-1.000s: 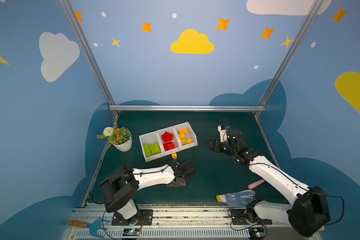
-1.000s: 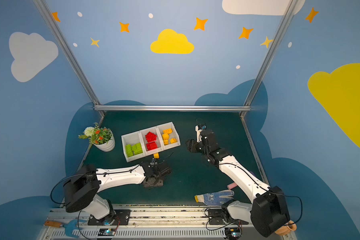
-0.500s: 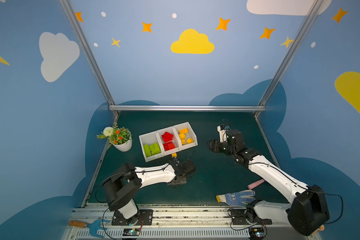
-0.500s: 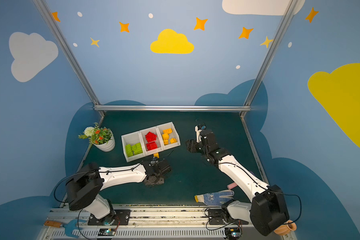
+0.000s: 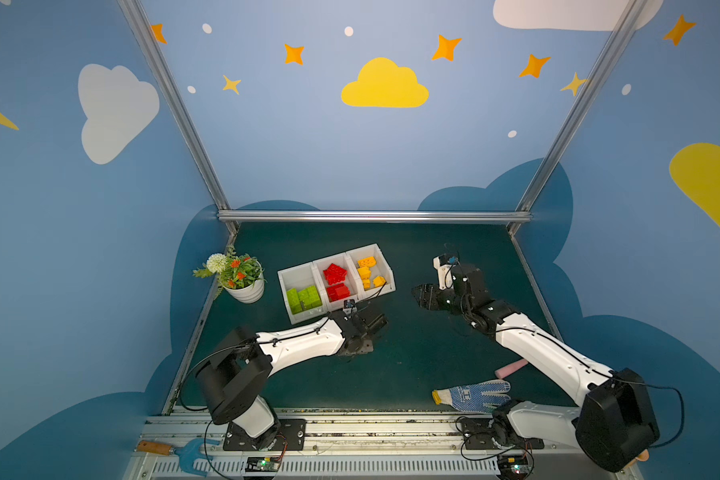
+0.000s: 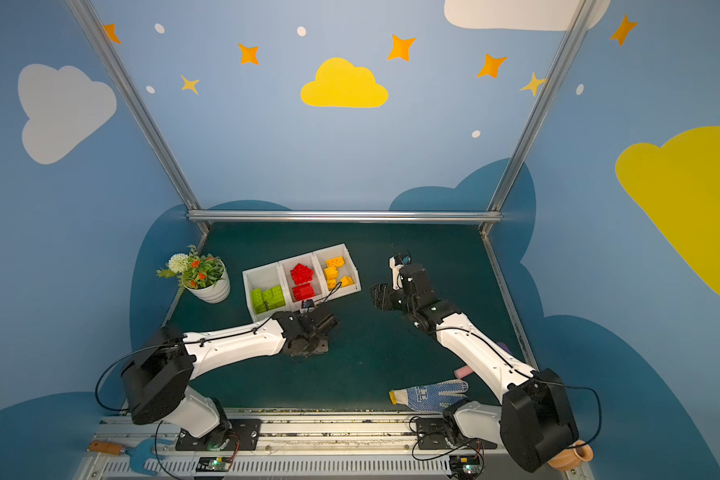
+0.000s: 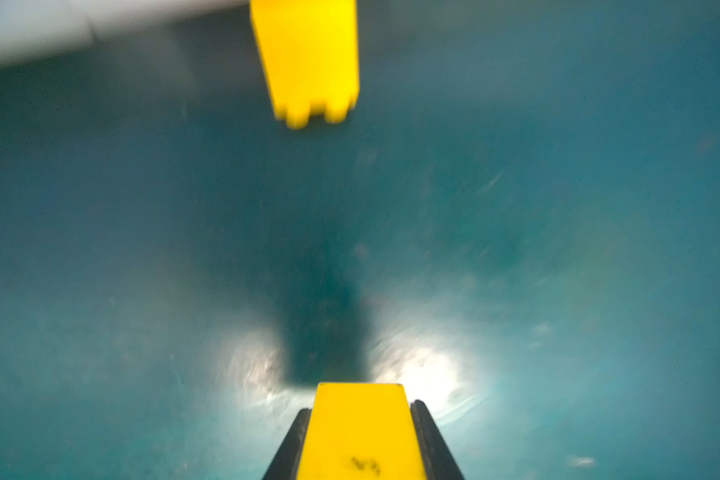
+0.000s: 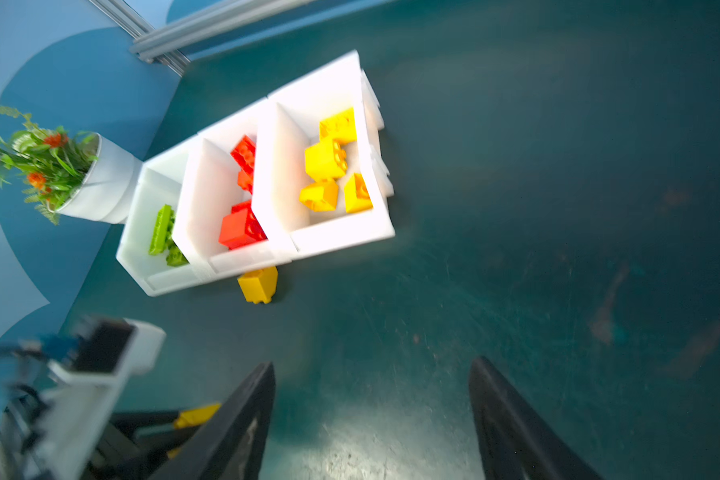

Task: Sort the legos into containers by color

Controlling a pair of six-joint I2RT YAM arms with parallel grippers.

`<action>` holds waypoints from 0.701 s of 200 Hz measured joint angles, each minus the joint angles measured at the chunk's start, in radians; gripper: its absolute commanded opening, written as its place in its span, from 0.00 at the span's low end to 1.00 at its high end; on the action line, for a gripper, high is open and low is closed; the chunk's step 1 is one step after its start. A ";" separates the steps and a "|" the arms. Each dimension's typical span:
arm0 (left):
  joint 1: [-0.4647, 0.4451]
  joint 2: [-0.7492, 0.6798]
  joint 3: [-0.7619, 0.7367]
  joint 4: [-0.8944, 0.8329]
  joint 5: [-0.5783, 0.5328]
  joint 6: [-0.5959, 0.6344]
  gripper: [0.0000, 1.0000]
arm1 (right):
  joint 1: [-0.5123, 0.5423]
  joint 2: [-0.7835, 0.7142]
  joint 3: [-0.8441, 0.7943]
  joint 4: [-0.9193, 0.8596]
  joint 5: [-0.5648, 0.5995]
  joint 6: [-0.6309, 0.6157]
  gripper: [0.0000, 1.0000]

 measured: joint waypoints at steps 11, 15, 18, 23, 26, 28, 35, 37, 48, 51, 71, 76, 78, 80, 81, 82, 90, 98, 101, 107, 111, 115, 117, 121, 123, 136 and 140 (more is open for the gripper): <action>0.021 0.000 0.038 -0.001 0.000 0.021 0.28 | 0.007 -0.002 -0.029 0.003 -0.002 0.009 0.72; 0.029 0.000 0.053 -0.001 0.000 0.029 0.28 | 0.012 -0.003 -0.039 0.005 -0.003 0.010 0.72; 0.035 0.000 0.065 -0.002 0.000 0.037 0.28 | 0.015 -0.003 -0.046 0.005 -0.003 0.012 0.72; 0.045 0.000 0.083 -0.002 0.000 0.046 0.28 | 0.020 -0.003 -0.058 0.006 -0.003 0.016 0.72; 0.050 0.001 0.093 -0.002 0.000 0.052 0.28 | 0.022 -0.004 -0.065 0.008 -0.003 0.017 0.71; 0.055 0.002 0.101 -0.002 0.000 0.056 0.28 | 0.023 -0.005 -0.071 0.010 -0.003 0.019 0.72; 0.071 0.006 0.130 -0.002 0.000 0.071 0.28 | 0.026 -0.009 -0.090 0.016 -0.003 0.024 0.72; 0.075 0.006 0.138 -0.003 0.000 0.076 0.28 | 0.027 -0.010 -0.096 0.018 -0.003 0.026 0.72; 0.098 0.021 0.180 -0.002 0.000 0.097 0.28 | 0.031 -0.022 -0.128 0.025 -0.003 0.032 0.72; 0.105 0.024 0.191 -0.003 0.000 0.102 0.28 | 0.032 -0.027 -0.140 0.034 -0.002 0.035 0.72; 0.144 0.082 0.284 -0.011 0.001 0.135 0.29 | 0.031 -0.054 -0.205 0.060 0.015 0.050 0.73; 0.154 0.103 0.311 -0.016 0.001 0.144 0.29 | 0.031 -0.057 -0.216 0.064 0.020 0.055 0.73; 0.157 0.111 0.322 -0.018 0.002 0.148 0.29 | 0.031 -0.059 -0.220 0.067 0.022 0.055 0.73; 0.160 0.120 0.332 -0.017 0.002 0.151 0.29 | 0.031 -0.060 -0.224 0.069 0.024 0.056 0.73; 0.163 0.126 0.340 -0.018 0.002 0.154 0.29 | 0.031 -0.060 -0.227 0.070 0.025 0.058 0.73; 0.164 0.129 0.343 -0.019 0.002 0.155 0.29 | 0.031 -0.061 -0.228 0.071 0.027 0.058 0.73; 0.177 0.164 0.388 -0.028 0.005 0.168 0.29 | 0.031 -0.063 -0.239 0.080 0.037 0.063 0.74; 0.190 0.204 0.441 -0.037 0.008 0.183 0.29 | 0.031 -0.063 -0.246 0.087 0.045 0.065 0.74; 0.193 0.219 0.459 -0.040 0.009 0.187 0.29 | 0.031 -0.063 -0.248 0.091 0.047 0.068 0.74; 0.202 0.249 0.499 -0.048 0.013 0.198 0.29 | 0.031 -0.063 -0.250 0.097 0.051 0.071 0.74; 0.208 0.270 0.528 -0.053 0.016 0.205 0.29 | 0.031 -0.063 -0.251 0.100 0.055 0.074 0.74; 0.214 0.292 0.555 -0.058 0.019 0.212 0.29 | 0.031 -0.064 -0.253 0.106 0.058 0.076 0.74; 0.216 0.301 0.570 -0.060 0.022 0.216 0.28 | 0.031 -0.064 -0.254 0.109 0.059 0.077 0.74; 0.221 0.320 0.594 -0.064 0.025 0.221 0.28 | 0.031 -0.065 -0.256 0.114 0.063 0.079 0.74; 0.224 0.331 0.608 -0.068 0.027 0.225 0.29 | 0.031 -0.066 -0.257 0.118 0.064 0.080 0.74; 0.241 0.401 0.703 -0.087 0.040 0.245 0.28 | 0.031 -0.067 -0.260 0.132 0.069 0.083 0.74; 0.246 0.421 0.732 -0.091 0.045 0.250 0.28 | 0.031 -0.066 -0.260 0.135 0.071 0.083 0.74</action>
